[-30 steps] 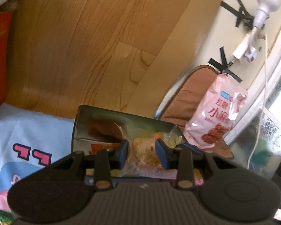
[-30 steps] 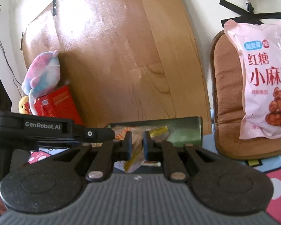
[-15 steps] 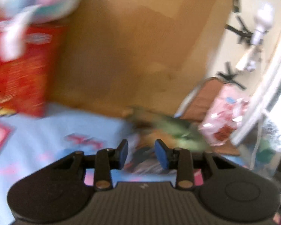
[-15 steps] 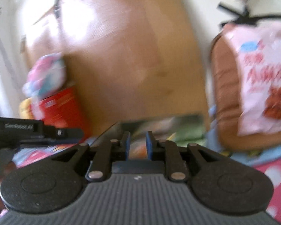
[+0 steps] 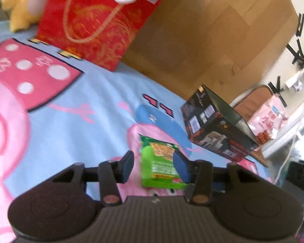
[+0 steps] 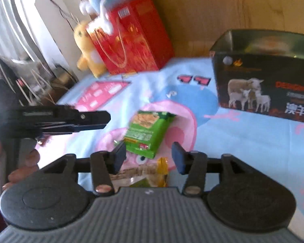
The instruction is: Organize snacks
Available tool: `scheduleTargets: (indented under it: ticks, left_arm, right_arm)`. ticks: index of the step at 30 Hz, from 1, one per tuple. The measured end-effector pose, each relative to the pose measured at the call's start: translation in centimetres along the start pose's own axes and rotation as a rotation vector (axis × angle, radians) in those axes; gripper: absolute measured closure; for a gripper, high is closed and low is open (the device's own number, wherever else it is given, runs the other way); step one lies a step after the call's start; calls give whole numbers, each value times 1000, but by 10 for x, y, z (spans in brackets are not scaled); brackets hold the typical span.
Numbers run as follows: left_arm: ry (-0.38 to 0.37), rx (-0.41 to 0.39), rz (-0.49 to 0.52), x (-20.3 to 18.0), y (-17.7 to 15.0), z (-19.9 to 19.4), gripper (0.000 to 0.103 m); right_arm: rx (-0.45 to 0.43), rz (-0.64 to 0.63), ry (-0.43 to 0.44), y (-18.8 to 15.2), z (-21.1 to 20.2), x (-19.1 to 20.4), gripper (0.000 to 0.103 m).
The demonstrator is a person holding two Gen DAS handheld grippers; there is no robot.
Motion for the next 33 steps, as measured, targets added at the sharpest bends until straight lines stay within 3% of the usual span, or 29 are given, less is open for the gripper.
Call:
scheduleTargets:
  ticks: [3,4,6,8,11,13,17,24,33]
  left_arm:
    - [-16,51,21,-7,-10,18,62]
    - [-5,67,20,-7,-13,25,74]
    - [8,54,21,-8,-17,26,75]
    - [20,47,17,-8,-16,23,78]
    - [17,19,18,-15,-11,13,79]
    - [-4,-4,52,-30,-4,7,79]
    - [-32,-41,145,-72,16,12,79]
    - [-104,-38,278,-154,46,59,79]
    - [-172,93,261,-199,51,160,78]
  right_arm:
    - [48,-72,-41,1,14,8,47]
    - [45,-100,-52,1,18,11,47]
    - [46,-169,-77,0,23,18,45]
    - [32,-227,-118,-1,25,23,49]
    - [13,-210,-101,-2,21,20,60]
    - [-14,-186,-88,0,12,19,60]
    - [-148,-212,-140,11,-17,16,60]
    - [-324,-150,-253,45,-65,-34,60]
    - [-358,-40,-393,57,-85,-120,60]
Point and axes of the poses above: each gripper's, at about its wrist camera, not at the fingertips, and z roughly the way its jaws point, x to its left, y to its top, the point moved 5 cm from there along z, roughly the way its jaws point, and after that the axes turned 3 degrees about -y, right-handed, at the moved point
